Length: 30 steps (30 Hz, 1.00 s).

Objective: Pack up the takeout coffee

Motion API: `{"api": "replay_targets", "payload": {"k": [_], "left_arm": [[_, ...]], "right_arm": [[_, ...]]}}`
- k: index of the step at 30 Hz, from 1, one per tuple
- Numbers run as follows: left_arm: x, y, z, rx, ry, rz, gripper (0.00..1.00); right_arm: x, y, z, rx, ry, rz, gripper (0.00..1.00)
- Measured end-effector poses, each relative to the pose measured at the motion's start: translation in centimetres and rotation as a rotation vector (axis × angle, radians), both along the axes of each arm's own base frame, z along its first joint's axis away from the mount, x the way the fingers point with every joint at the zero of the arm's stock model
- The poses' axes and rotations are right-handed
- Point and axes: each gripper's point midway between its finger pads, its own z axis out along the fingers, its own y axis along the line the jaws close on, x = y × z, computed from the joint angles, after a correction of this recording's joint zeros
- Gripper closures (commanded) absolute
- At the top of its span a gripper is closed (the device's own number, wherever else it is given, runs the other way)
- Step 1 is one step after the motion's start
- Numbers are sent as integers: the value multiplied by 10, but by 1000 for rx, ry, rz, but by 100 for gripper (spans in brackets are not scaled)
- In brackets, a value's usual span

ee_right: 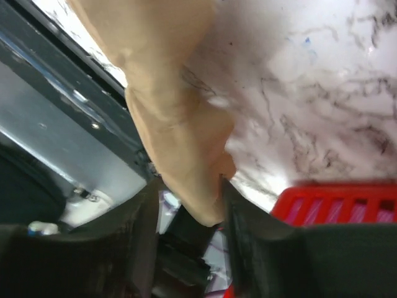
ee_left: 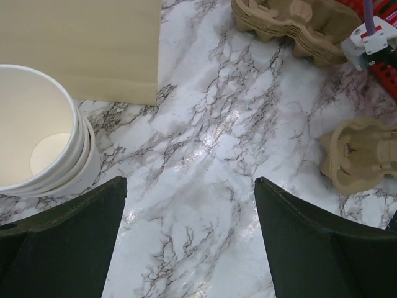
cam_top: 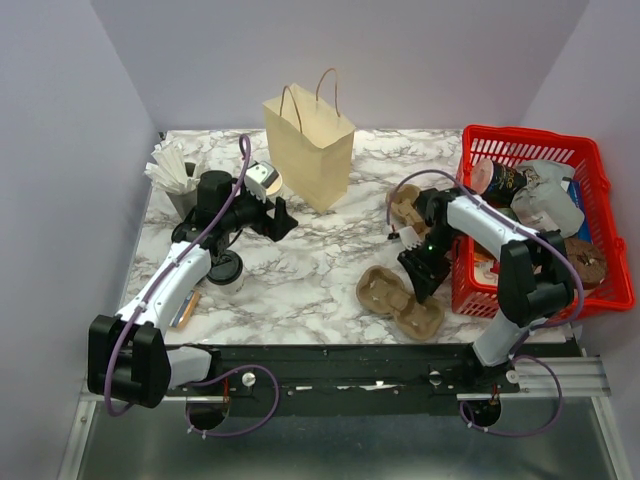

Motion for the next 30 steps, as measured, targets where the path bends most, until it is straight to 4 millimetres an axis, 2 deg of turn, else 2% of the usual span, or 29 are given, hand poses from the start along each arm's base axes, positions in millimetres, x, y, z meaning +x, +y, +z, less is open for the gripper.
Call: {"api": "replay_targets", "payload": {"k": [2,3,5,8,13,16,19,24,27,30], "left_arm": [[0,0,0,1,-2,-1,6],[0,0,1,2,-4,-2,6],[1,0,3,9,-16,-7,6],[7,1,21,25,-70,-20,5],[24,11,75,75,-238,-12,2],[30,25,91,142,-288,23,2],[34,42,94,191,-281,63,2],[37,74,82,228,-203,152,1],[33,83,73,239,-151,172,2],[27,85,65,254,-114,166,2]], "right_arm": [[7,2,6,11,-23,7,25],[16,6,12,26,-55,7,21],[41,16,31,71,-147,6,19],[88,39,71,178,-337,2,19],[171,84,159,390,-657,-10,18],[209,111,194,470,-796,26,18],[239,142,206,528,-893,78,13],[270,183,206,599,-990,111,13],[288,199,215,629,-1065,128,13],[294,211,228,660,-1131,146,13]]}}
